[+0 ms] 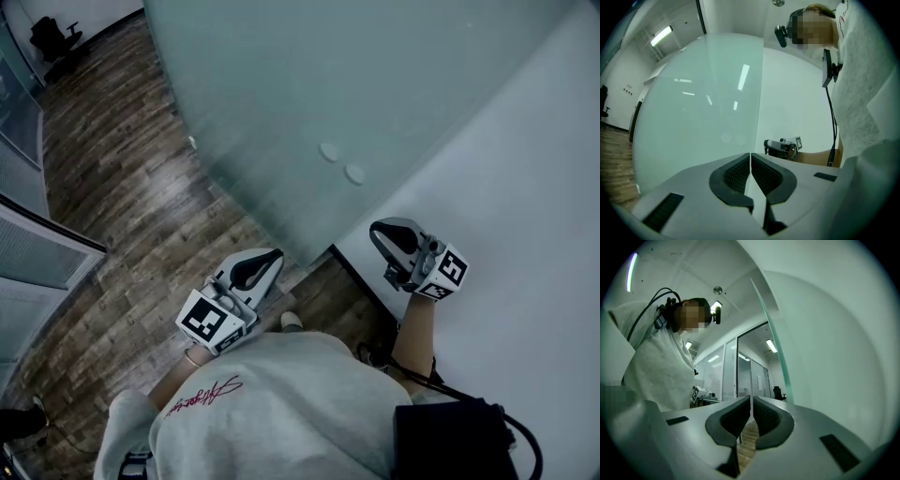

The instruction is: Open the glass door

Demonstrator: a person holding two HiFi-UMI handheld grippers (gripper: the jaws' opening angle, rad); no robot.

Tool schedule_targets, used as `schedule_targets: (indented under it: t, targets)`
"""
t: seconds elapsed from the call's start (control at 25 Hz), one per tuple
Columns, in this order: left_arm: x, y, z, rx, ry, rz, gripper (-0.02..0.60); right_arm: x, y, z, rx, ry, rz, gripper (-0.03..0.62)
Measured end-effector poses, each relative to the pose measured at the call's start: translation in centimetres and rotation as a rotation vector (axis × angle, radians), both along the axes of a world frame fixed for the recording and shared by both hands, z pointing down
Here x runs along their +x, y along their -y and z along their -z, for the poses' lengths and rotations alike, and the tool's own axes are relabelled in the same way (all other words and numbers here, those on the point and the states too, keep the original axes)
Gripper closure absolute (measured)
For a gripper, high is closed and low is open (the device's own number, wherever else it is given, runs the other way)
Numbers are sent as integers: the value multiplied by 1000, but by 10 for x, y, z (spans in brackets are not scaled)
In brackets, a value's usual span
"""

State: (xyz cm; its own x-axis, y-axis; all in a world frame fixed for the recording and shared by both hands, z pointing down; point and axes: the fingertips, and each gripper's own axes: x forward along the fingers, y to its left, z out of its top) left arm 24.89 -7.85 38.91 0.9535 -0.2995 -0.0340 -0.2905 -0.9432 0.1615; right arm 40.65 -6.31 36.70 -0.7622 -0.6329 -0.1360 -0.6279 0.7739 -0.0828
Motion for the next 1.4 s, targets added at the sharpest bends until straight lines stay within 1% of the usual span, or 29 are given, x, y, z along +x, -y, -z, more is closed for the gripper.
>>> schedule_targets:
  t: [0.16, 0.4, 0.56, 0.76, 1.0, 1.4]
  targets:
    - [-7, -1, 1, -2, -3, -22, 557, -25, -8, 11, 22, 41, 3, 562]
    - [-22, -2, 1, 8, -5, -41, 558, -75, -15, 6, 25, 27, 0, 562]
    - [-31, -4, 1, 14, -1, -49, 558, -101, -19, 0, 11, 31, 19, 574]
    - [-35, -5, 2, 22, -1, -58, 558, -123, -18, -4, 5, -45, 38, 576]
    - [-38, -7, 3, 23, -2, -65, 557, -137, -24, -3, 11, -63, 62, 576]
    - [-33, -9, 2, 21, -12, -58, 558, -136, -29, -4, 13, -43, 83, 576]
